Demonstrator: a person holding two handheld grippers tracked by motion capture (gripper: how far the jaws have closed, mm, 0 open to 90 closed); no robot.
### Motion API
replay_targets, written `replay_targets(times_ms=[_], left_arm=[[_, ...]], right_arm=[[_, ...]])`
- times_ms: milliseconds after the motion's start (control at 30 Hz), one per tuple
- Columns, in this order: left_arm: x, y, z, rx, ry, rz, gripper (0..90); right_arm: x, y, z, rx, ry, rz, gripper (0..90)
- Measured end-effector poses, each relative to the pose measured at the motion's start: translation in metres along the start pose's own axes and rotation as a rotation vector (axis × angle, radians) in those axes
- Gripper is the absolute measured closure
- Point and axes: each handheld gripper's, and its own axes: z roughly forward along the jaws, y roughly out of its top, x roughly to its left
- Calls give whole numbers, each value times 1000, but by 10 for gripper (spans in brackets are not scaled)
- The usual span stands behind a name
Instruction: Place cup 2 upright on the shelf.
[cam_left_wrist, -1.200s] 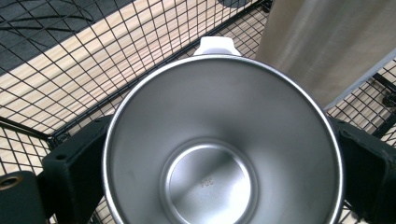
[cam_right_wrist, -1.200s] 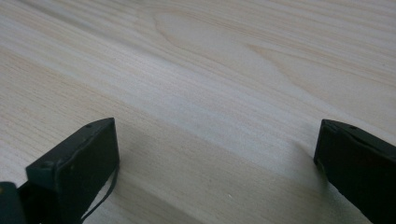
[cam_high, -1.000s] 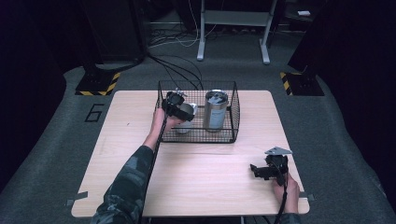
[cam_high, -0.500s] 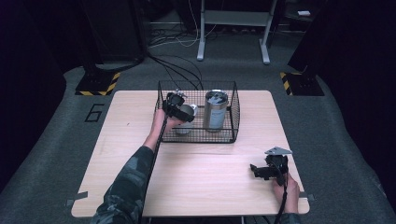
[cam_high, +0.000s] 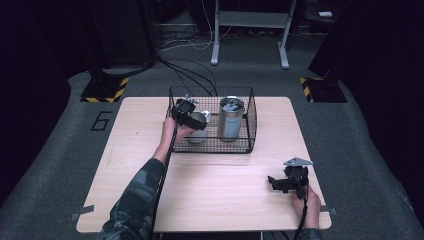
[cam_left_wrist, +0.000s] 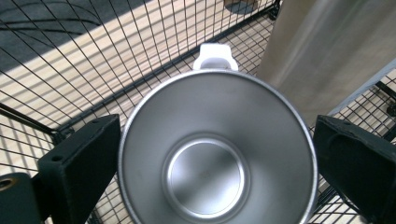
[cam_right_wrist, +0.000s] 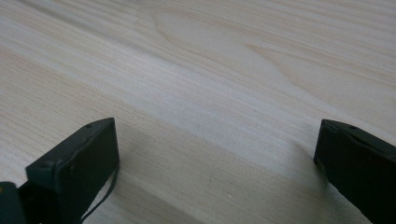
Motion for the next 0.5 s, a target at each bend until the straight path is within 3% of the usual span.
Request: replay_targets(times_ms=[500], left_arm=[[-19, -3, -49, -89, -16, 63, 13]], right_arm=[[0, 0, 0, 2, 2, -2, 0]])
